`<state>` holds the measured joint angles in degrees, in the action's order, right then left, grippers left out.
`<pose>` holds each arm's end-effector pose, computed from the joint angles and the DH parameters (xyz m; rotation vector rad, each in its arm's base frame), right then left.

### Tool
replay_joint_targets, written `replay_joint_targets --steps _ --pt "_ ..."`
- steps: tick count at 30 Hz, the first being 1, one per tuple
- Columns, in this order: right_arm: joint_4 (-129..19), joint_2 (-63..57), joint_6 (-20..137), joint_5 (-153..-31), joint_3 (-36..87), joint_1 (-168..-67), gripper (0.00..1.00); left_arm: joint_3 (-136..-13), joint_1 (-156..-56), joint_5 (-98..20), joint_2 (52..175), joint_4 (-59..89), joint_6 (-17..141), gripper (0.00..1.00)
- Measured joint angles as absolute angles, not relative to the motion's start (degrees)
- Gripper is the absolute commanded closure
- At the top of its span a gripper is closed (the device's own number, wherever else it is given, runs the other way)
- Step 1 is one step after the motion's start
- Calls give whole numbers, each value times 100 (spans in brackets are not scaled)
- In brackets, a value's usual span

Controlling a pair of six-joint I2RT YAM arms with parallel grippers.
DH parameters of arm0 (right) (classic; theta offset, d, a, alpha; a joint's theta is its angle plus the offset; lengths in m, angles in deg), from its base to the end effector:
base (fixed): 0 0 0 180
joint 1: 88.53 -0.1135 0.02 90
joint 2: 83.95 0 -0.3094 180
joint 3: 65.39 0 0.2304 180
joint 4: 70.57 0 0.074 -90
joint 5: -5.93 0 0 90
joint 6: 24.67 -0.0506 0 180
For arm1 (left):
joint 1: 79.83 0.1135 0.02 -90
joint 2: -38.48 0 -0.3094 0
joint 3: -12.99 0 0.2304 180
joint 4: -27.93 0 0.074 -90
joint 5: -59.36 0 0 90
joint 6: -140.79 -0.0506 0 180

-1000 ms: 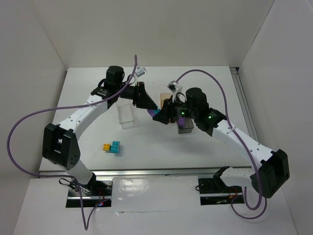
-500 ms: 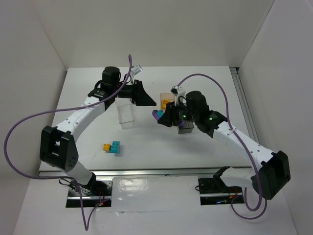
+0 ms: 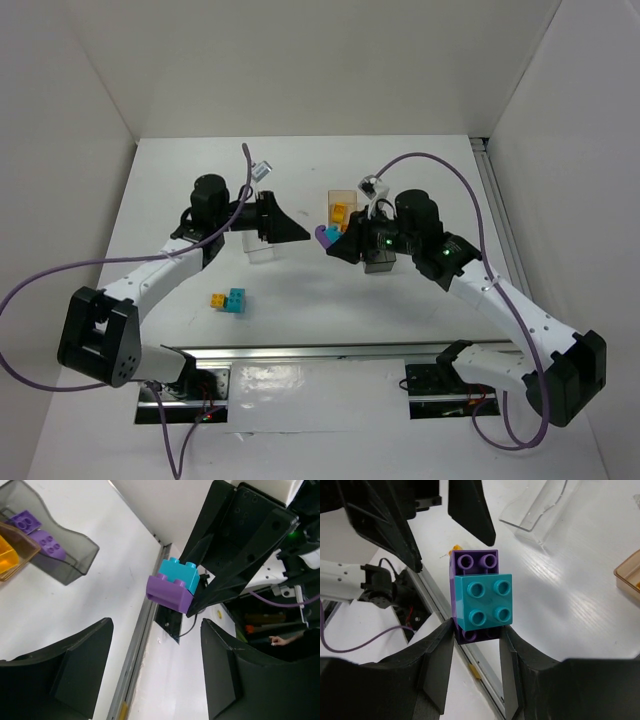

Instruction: Sort the legos into containers by color

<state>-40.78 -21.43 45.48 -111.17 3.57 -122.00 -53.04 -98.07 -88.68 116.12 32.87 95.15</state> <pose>0.1670 0.1381 0.3667 -0.5698 2.0117 1.0540 0.2521 -0.1283 0.3577 0.4402 1.8748 -1.6169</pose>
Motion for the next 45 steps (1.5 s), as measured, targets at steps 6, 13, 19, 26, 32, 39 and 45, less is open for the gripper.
replay_joint_targets --steps 6,13,19,26,32,39,45 --pt "-4091 -2274 4548 -11552 355 -12200 98 -4937 -9807 -9480 11704 4717 10048 20" --pt "-4120 -2278 4546 -11860 348 -12200 98 -4861 -9934 -9828 11728 5433 10196 20" --pt "-4128 -2278 4546 -12013 316 -12200 98 -4946 -10257 -9893 11997 5422 10151 24" --pt "-4128 -2272 4546 -12102 316 -12200 98 -5079 -10380 -9889 12091 5394 10148 34" --pt "-4126 -2267 4548 -12164 316 -12200 98 -5153 -10441 -9847 12091 5486 10161 53" --pt "-4124 -2263 4594 -12244 316 -12203 98 -5153 -10441 -9847 12091 5451 10172 96" --pt "-4043 -2259 4598 -12081 320 -12200 25 -5293 -10443 -9819 12183 5171 10006 100"
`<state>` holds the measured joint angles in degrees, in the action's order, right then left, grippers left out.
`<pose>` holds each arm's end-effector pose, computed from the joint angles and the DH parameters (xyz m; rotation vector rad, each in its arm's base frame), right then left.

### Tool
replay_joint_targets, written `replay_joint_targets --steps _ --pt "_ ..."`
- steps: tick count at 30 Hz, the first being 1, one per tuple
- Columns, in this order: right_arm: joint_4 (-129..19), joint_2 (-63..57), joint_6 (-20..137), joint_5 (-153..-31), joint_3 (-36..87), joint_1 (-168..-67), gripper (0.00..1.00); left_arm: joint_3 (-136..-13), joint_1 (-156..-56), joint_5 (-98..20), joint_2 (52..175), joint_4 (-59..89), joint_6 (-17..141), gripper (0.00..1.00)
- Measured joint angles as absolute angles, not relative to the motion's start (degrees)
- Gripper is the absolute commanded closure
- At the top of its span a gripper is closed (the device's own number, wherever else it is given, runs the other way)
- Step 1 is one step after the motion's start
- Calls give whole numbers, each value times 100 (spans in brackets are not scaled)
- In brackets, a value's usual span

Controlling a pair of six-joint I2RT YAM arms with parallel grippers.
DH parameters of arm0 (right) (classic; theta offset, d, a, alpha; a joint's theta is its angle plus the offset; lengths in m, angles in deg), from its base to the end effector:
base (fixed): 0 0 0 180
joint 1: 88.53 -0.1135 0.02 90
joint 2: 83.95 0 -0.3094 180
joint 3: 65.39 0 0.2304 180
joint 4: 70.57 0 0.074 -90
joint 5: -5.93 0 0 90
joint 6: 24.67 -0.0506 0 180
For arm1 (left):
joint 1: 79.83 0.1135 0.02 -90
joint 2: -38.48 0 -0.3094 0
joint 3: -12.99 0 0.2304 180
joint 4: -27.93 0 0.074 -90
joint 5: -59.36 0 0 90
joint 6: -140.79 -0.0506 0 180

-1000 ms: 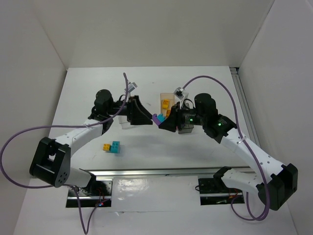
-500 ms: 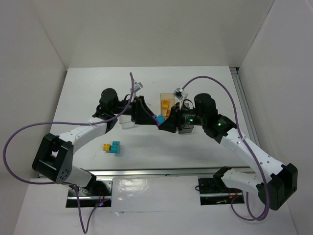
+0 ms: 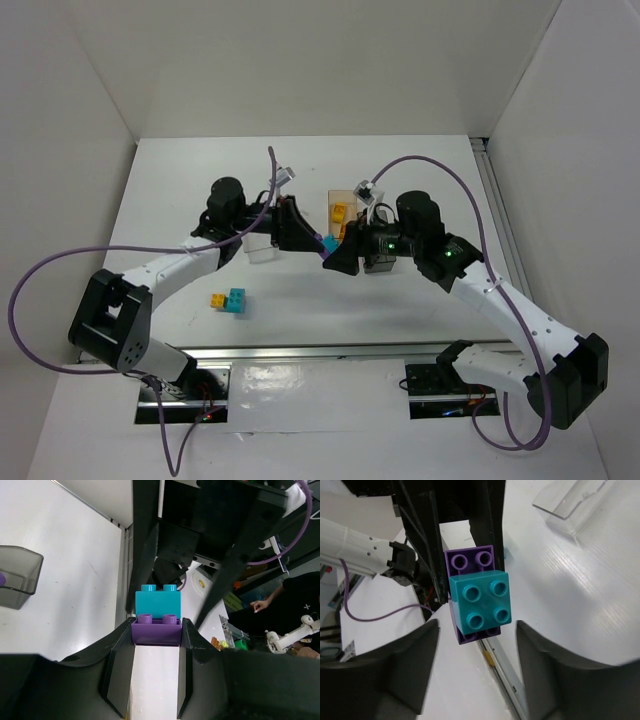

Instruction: Sort the legos into containers by color

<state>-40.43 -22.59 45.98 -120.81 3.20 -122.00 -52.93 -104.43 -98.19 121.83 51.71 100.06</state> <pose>0.1550 0.1387 0.3694 -0.6985 1.9752 1.2119 0.2503 -0.1660 0.3621 0.7706 1.6958 -1.7995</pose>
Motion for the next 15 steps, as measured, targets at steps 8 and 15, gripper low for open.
replay_joint_targets --steps 8,15 --pt "-3676 -2265 4784 -11772 567 -12200 23 -5346 -10443 -9813 12246 4719 9565 100" --pt "-3748 -2184 4852 -11993 606 -12137 25 -5354 -10452 -9887 12170 4253 9073 100"
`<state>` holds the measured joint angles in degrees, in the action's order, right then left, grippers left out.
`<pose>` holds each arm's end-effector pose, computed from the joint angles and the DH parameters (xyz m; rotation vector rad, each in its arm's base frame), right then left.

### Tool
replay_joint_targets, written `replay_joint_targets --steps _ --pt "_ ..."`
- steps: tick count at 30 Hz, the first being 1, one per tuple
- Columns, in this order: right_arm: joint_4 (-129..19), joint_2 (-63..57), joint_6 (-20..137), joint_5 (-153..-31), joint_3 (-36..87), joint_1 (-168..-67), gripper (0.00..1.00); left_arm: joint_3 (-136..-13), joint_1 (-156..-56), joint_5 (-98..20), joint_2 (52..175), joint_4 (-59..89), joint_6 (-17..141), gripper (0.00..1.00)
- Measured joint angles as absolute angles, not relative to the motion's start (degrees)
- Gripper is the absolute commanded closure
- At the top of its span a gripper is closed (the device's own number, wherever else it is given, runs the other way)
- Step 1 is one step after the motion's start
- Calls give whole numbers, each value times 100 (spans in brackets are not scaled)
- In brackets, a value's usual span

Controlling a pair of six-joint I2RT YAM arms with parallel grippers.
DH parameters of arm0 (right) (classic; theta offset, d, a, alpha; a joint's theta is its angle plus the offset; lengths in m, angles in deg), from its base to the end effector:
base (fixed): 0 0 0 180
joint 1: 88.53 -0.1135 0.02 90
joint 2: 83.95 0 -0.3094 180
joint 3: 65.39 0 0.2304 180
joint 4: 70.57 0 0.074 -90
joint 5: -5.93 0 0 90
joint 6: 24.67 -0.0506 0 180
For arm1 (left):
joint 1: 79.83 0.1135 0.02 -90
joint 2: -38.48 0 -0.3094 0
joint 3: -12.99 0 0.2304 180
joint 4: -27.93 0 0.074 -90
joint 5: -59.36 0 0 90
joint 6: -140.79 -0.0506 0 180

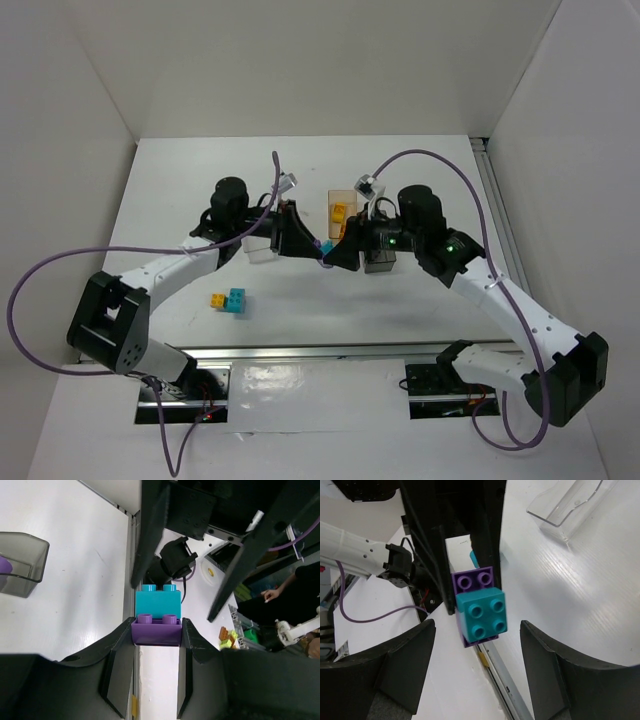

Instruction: Sort the legos into containers by color

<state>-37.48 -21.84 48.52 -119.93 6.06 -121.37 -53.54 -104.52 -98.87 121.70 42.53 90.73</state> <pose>0.1586 0.1376 0.3780 -0.7146 1.9701 1.1639 0.2501 -0.1667 0.3512 0.8268 1.7313 -1.7476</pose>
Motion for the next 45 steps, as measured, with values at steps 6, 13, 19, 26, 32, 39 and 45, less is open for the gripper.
replay_joint_targets --steps 6,13,19,26,32,39,45 --pt "-4015 -2064 4806 -12513 602 -11704 27 -5354 -10491 -9985 11923 4065 8811 100" --pt "-4531 -1918 4674 -13405 549 -11271 28 -5354 -10502 -10025 11831 3936 8653 100" --pt "-4646 -1730 4668 -13982 549 -11269 20 -5354 -10502 -10035 11831 3932 8658 100" --pt "-4697 -1717 4720 -14207 506 -11320 24 -5354 -10502 -10042 11831 3934 8658 100" --pt "-4699 -1566 4788 -14240 504 -11601 29 -5354 -10502 -10040 11831 3947 8675 100" --pt "-4668 -1500 4878 -14146 506 -11678 70 -5354 -10546 -10053 11831 3958 8693 100" --pt "-4393 -1575 4950 -13709 576 -11706 82 -5385 -10544 -9961 11831 3733 8562 100"
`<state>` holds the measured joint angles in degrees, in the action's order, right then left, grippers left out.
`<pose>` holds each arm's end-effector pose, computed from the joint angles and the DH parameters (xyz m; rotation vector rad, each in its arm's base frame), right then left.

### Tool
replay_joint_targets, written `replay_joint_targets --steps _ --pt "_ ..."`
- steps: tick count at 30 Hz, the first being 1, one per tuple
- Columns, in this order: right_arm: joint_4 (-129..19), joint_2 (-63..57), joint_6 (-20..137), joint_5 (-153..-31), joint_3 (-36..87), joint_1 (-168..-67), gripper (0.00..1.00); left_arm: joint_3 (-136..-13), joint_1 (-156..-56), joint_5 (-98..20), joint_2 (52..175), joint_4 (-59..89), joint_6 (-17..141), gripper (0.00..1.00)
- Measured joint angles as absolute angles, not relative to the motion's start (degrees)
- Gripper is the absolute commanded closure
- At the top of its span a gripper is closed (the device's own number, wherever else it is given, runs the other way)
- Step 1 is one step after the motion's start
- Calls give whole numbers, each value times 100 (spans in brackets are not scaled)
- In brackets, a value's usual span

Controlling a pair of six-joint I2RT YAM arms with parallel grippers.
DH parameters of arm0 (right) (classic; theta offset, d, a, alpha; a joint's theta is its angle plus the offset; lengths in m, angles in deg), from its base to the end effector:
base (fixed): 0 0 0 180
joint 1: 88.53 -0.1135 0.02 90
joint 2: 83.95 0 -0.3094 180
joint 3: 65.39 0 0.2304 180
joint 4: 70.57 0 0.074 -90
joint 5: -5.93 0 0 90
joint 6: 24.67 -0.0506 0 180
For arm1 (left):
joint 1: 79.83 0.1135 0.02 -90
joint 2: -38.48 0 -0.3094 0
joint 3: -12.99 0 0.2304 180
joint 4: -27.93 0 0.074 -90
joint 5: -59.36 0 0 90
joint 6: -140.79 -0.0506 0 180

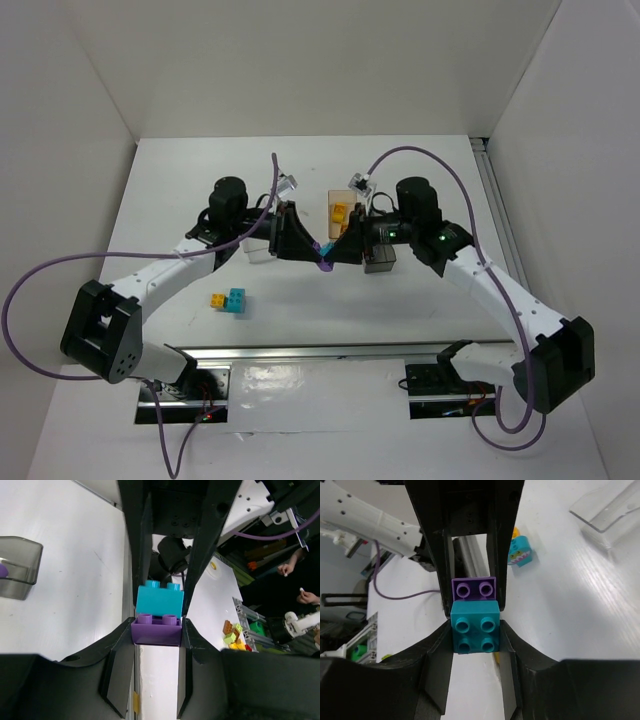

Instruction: Sort the legos into containers by color

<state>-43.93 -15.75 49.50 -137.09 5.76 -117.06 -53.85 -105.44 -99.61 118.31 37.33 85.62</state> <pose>0.1835 0.1458 0.3707 -0.8588 1.8934 1.4005 0.2337 -0.1644 0.3605 0.9065 1.6894 -1.7178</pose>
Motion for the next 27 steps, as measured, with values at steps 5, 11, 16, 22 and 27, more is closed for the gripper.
replay_joint_targets --steps 5,11,16,22,27 --pt "-3860 -1974 4976 -12585 665 -11381 82 -5532 -10550 -9828 11831 3254 8256 100" --pt "-3381 -2311 4707 -10909 790 -10712 88 -6063 -10607 -9491 12198 2793 8103 100" --pt "-2970 -2429 4340 -9309 788 -10506 83 -7346 -10946 -8352 13468 2275 8400 100" --pt "-2535 -3030 4106 -7773 788 -10432 81 -9103 -11641 -6503 15026 1106 8885 100" --pt "-2214 -3459 4071 -7038 788 -10402 81 -9805 -12080 -5413 15745 196 9082 100"
